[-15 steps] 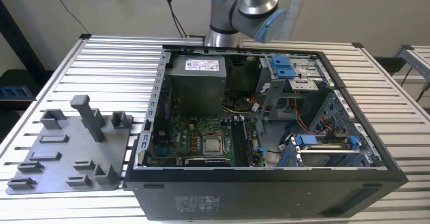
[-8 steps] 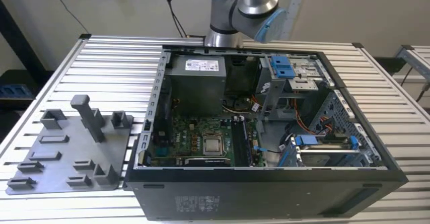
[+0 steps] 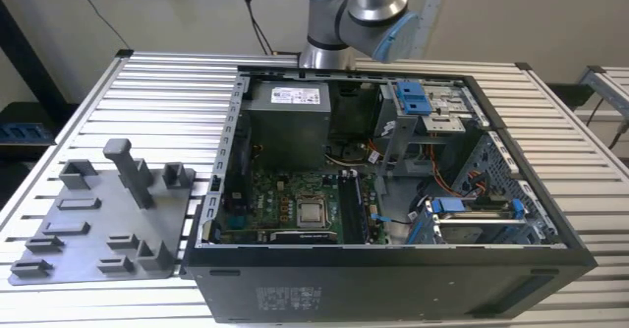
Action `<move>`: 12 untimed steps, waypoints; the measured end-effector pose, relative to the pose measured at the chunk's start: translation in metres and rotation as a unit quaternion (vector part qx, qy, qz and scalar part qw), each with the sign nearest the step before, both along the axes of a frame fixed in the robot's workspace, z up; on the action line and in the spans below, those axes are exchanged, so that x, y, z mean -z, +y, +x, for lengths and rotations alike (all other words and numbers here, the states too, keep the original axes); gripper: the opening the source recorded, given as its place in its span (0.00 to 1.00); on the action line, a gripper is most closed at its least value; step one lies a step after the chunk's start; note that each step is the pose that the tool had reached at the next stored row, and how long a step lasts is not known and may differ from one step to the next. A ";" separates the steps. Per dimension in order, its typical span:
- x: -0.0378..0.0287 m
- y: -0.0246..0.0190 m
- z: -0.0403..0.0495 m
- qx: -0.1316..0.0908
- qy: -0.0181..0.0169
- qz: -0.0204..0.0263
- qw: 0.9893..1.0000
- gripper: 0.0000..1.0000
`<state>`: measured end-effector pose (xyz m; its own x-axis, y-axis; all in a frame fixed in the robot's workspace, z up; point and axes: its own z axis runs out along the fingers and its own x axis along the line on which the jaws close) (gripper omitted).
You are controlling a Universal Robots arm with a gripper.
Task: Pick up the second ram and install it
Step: 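Pick up the second ram and move it above second insertion slot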
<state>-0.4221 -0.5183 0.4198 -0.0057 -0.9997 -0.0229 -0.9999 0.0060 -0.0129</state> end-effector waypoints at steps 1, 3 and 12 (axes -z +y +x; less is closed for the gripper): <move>0.0000 0.0000 0.0016 0.000 0.000 0.000 1.000 0.14; 0.0000 0.0000 0.0049 0.000 0.000 0.000 1.000 0.14; 0.0000 0.0000 0.0245 0.000 0.001 0.000 1.000 0.14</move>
